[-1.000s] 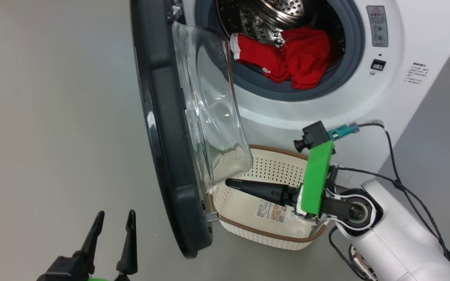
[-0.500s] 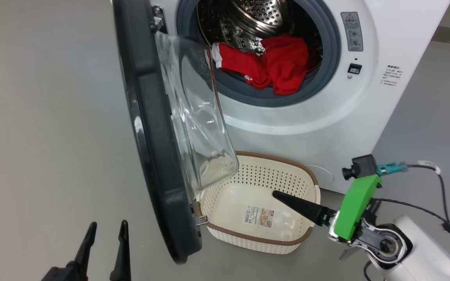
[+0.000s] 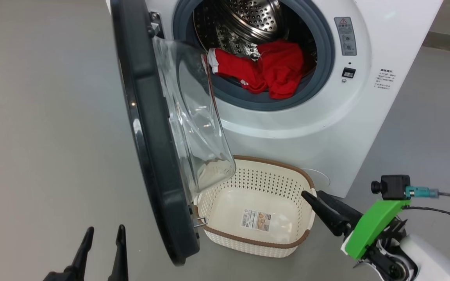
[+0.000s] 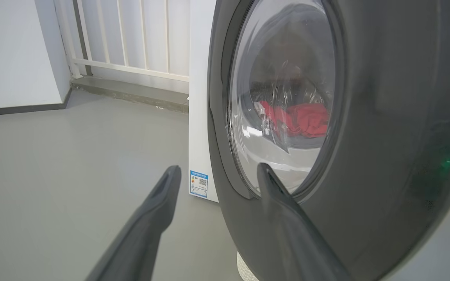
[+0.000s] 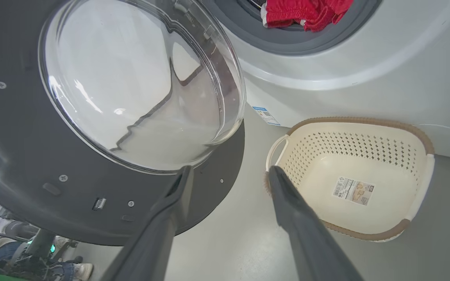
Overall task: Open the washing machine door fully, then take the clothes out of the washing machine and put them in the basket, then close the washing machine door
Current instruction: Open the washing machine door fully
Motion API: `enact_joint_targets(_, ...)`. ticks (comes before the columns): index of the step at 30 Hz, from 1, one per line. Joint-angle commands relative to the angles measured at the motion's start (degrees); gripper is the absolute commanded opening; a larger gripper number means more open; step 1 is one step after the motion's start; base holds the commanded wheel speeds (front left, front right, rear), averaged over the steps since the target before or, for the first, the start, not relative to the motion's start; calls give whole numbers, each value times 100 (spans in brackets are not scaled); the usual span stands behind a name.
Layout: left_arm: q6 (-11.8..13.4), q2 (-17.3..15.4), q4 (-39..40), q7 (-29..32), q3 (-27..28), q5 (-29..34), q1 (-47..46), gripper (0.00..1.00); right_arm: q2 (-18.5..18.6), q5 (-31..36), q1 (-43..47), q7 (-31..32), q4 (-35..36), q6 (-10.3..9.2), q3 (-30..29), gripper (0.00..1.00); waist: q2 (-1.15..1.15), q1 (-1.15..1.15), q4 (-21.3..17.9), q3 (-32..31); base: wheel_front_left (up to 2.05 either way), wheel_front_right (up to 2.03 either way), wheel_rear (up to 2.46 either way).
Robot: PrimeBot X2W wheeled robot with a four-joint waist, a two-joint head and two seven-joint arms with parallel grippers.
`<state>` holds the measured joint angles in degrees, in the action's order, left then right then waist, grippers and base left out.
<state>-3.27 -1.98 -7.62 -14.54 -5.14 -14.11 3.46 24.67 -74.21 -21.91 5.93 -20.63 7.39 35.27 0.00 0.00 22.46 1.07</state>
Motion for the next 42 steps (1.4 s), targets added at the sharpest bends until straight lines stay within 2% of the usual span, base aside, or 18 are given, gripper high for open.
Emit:
enact_joint_targets(1, 32, -89, 162, -46, 202, 37, -63, 100, 167, 313, 96, -463, 136, 10, 248, 100, 0, 0, 14, -15, 0, 0, 0)
enact_joint_targets(4, 41, -89, 168, -46, 215, 42, -42, 100, 262, 621, 94, -1100, 104, 10, 505, 100, 0, 0, 12, -36, 0, 0, 0)
enact_joint_targets(5, 41, -89, 168, -46, 215, 42, -42, 100, 262, 621, 94, -1100, 104, 10, 505, 100, 0, 0, 12, -36, 0, 0, 0)
enact_joint_targets(9, 44, -89, 169, -46, 229, 55, -17, 100, 349, 994, 39, -1812, 2, 10, 836, 100, 0, 0, 3, -53, 0, 0, 0)
enact_joint_targets(14, 43, -89, 166, -46, 248, 62, -8, 100, 347, 1554, -9, -2080, -195, 10, 881, 100, 0, 0, -10, -57, 0, 0, 0)
enact_joint_targets(22, 32, -89, 154, -46, 257, 76, -12, 100, -165, 3134, 591, -2091, 201, 10, -802, 100, 0, 0, 5, -62, 0, 0, 0)
enact_joint_targets(28, 10, -89, 128, -46, 247, 101, -18, 100, -645, 4259, 1188, -2092, 503, 10, -1717, 100, 0, 0, 41, -91, 0, 0, 0)
enact_joint_targets(33, -1, -89, 93, -46, 219, 103, -21, 100, -867, 4540, 1466, -2092, 425, 10, -2052, 100, 0, 0, 67, -98, 0, 0, 0)
enact_joint_targets(42, -13, -89, 45, -46, 201, 74, -51, 100, -1004, 4723, 1627, -2092, 278, 10, -2262, 100, 0, 0, 72, -75, 0, 0, 0)
